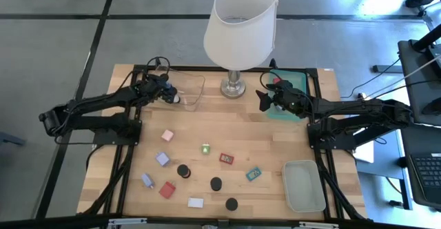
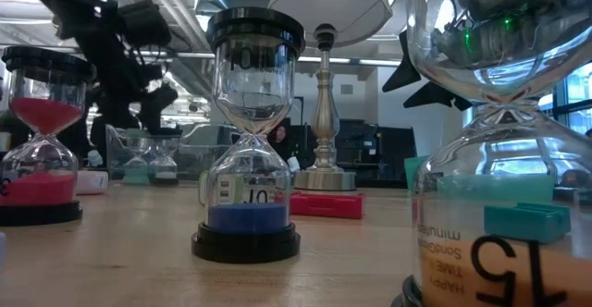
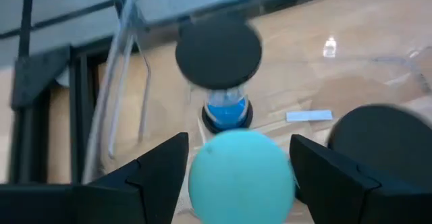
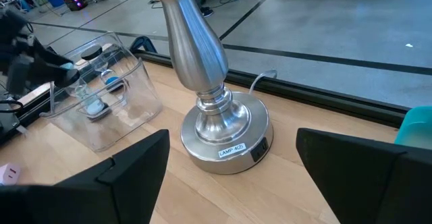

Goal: Pick & Place Office items
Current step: Put the light green hourglass into the transparent bin, then put the red hourglass into the transparent bin

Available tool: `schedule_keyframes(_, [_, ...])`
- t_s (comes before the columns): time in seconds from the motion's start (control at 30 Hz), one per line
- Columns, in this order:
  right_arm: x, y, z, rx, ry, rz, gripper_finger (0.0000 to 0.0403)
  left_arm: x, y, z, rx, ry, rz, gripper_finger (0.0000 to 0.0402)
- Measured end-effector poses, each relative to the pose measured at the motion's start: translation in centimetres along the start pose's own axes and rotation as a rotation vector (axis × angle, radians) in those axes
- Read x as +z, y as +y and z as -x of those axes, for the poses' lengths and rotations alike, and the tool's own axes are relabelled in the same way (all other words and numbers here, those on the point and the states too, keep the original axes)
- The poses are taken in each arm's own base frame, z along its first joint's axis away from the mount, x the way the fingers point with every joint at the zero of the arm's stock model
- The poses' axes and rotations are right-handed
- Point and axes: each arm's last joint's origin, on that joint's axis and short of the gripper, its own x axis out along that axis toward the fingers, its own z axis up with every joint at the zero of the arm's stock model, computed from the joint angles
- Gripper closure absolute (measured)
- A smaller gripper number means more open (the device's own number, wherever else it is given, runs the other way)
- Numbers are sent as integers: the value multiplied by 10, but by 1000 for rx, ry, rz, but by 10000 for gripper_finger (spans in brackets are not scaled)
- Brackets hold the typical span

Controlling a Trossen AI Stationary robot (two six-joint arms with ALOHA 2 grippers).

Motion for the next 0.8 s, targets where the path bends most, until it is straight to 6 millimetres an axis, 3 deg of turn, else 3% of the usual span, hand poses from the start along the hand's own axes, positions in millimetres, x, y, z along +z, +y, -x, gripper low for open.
schedule_keyframes(0.37, [0, 0, 0, 0, 0, 0, 76, 52, 8, 65, -45, -24, -28, 137])
schedule_keyframes(0.53, [0, 0, 0, 0, 0, 0, 76, 51, -8, 85, -385, -58, 40, 137])
schedule_keyframes(0.8, [0, 0, 0, 0, 0, 0, 76, 26, -66, 112, -947, -182, -31, 137])
